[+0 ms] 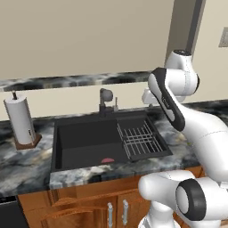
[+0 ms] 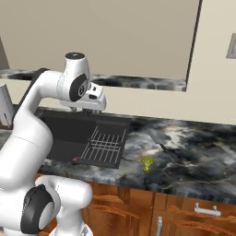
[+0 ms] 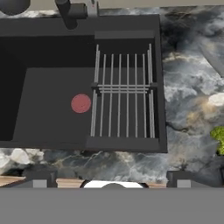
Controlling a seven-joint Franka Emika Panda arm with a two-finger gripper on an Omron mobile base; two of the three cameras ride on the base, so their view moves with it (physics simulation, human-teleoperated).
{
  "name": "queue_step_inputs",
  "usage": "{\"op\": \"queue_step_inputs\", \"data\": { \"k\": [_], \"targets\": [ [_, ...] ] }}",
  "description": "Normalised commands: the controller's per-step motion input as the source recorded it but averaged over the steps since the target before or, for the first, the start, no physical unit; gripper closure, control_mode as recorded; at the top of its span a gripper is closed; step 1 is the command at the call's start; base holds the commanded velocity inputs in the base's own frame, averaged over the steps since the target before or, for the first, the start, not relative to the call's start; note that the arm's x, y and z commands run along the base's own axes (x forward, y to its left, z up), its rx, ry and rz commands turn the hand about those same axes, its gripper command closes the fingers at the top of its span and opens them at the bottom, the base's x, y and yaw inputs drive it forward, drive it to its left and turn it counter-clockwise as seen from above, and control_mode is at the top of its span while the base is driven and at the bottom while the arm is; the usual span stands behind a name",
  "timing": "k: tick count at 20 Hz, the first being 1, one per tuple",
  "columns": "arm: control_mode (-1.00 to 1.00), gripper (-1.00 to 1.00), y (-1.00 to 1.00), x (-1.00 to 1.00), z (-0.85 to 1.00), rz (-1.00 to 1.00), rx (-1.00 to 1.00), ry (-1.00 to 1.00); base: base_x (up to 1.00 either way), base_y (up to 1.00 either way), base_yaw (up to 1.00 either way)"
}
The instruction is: Turn on the sink faucet. Then move the broccoli from the counter to the sink. Turn off the sink. Move the vegetable from the sink to the pot next to the stove. Finally move the pot to the rear left burner.
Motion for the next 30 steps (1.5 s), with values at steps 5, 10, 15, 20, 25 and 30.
{"op": "queue_step_inputs", "data": {
  "k": [5, 10, 15, 20, 25, 30],
  "targets": [
    [1.00, -1.00, 0.00, 0.00, 0.00, 0.00, 0.00, 0.00, 0.45, -0.21, 0.00],
    [1.00, -1.00, 0.00, 0.00, 0.00, 0.00, 0.00, 0.00, 0.44, -0.23, 0.00],
    [1.00, -1.00, 0.00, 0.00, 0.00, 0.00, 0.00, 0.00, 0.10, -0.08, 0.02],
    [-1.00, -1.00, -0.07, 0.00, -0.26, 0.00, 0.00, -0.01, 0.00, 0.00, 0.00],
    [-1.00, -1.00, -0.30, 0.00, -0.60, 0.03, 0.04, -0.03, 0.00, 0.00, 0.00],
    [-1.00, -1.00, -0.41, 0.00, -0.35, 0.07, 0.06, -0.05, 0.00, 0.00, 0.00]
  ]
}}
